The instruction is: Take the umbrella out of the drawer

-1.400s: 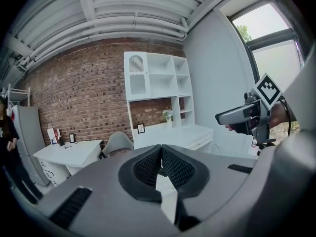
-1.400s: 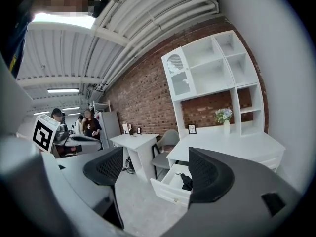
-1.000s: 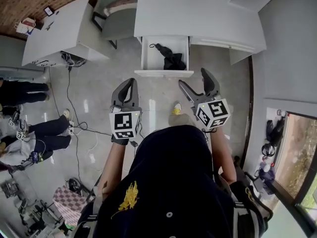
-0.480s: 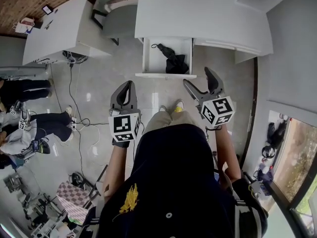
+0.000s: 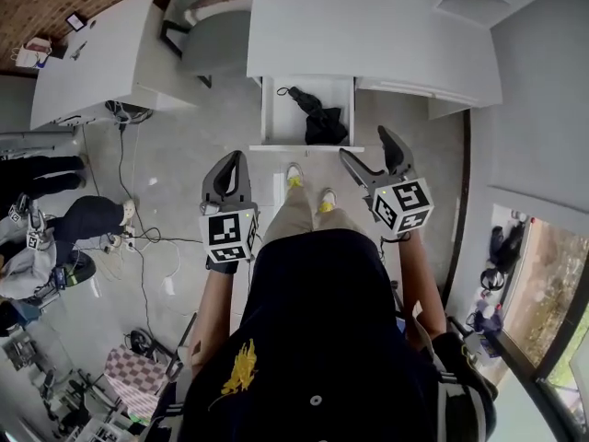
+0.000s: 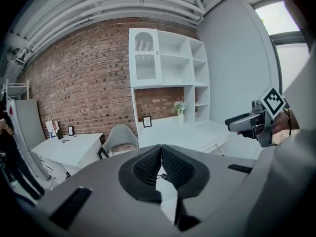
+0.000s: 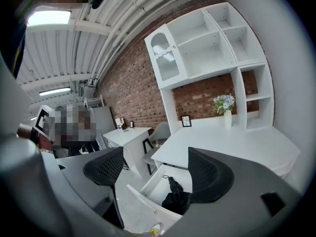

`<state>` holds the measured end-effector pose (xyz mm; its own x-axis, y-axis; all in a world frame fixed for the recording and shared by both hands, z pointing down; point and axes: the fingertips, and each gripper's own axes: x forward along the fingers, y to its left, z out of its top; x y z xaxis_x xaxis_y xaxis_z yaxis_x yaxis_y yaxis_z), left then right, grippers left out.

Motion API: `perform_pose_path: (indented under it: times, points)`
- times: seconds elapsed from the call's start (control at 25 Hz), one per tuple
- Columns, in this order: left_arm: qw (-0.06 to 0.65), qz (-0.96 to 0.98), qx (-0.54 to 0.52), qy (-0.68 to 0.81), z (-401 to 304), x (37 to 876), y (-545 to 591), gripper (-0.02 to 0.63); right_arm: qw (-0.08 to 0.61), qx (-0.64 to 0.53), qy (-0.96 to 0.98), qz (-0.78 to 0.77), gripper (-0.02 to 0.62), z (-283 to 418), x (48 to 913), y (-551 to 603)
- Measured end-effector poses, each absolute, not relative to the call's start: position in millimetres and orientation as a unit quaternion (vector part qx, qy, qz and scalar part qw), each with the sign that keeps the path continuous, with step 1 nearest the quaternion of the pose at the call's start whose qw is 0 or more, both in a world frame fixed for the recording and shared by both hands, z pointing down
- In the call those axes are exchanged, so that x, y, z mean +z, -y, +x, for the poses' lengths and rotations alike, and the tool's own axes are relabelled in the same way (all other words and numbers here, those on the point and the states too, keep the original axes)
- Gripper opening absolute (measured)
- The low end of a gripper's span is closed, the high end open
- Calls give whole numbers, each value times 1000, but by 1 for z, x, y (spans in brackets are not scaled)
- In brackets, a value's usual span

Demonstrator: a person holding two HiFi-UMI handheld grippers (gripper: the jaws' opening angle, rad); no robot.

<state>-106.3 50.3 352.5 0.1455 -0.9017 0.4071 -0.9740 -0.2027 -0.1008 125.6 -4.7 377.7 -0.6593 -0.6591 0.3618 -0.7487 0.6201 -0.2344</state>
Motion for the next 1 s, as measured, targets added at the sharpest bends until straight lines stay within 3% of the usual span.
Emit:
perform_pose_path:
  times: [0.56,0.72,1.0]
  points:
    - [93,807,148,564,-144,365,49,20,223,165,876,394,408,54,398,56]
    - [107,817,142,549,-152,382,62,20,252,168,872,386,287,37,413,66]
    - [128,820,141,539,-152,399,68,20,308,172,860,368,302,34,440,81]
